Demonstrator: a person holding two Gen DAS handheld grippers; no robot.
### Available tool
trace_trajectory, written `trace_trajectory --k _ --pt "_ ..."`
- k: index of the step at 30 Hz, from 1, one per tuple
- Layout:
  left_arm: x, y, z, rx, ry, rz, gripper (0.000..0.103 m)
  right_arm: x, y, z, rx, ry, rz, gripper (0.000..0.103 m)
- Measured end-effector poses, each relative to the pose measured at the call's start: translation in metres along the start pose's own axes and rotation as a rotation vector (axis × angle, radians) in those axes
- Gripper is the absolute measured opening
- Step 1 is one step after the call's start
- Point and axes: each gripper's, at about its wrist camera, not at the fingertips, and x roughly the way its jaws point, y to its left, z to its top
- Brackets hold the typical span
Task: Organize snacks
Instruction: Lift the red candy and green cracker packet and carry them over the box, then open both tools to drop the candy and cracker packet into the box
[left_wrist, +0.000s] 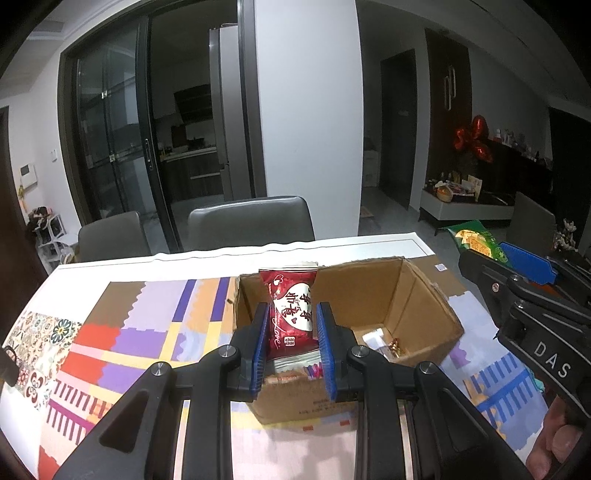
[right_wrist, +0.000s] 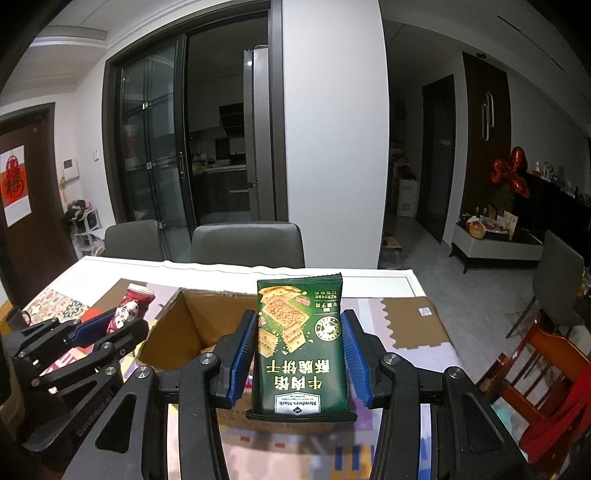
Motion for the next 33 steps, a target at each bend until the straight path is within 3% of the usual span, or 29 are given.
trace_trajectory --k 18,23,24,26,27,28,30,33 --pt "0.059 0.009 0.009 -0.003 0.049 -0.009 0.026 0.071 0.004 0.004 -0.013 0.07 0.017 0.047" --pt "0.064 0.007 0.009 0.0 0.053 0.016 0.028 0.081 0.004 0.003 -0.023 0.079 0.01 0.047" --pt "0.065 0.007 0.009 -0.002 0.058 0.016 0.034 0.082 0.004 0.004 -0.024 0.08 0.006 0.048" --pt "0.065 0.008 0.009 -0.006 0.054 0.029 0.048 0.085 0.002 0.003 -0.023 0.083 0.004 0.052" --pt "0.063 0.009 0.008 -0.009 0.048 0.038 0.056 0.086 0.002 0.003 -0.023 0.083 0.0 0.061" --pt "0.062 0.01 0.008 -0.012 0.045 0.041 0.057 0.086 0.003 0.003 -0.021 0.081 -0.006 0.072" --pt "0.061 0.012 0.008 -0.02 0.045 0.048 0.058 0.085 0.002 0.003 -0.018 0.071 -0.018 0.08" --pt "0.056 0.015 0.007 -0.027 0.04 0.064 0.06 0.083 0.002 0.003 -0.02 0.071 -0.026 0.081"
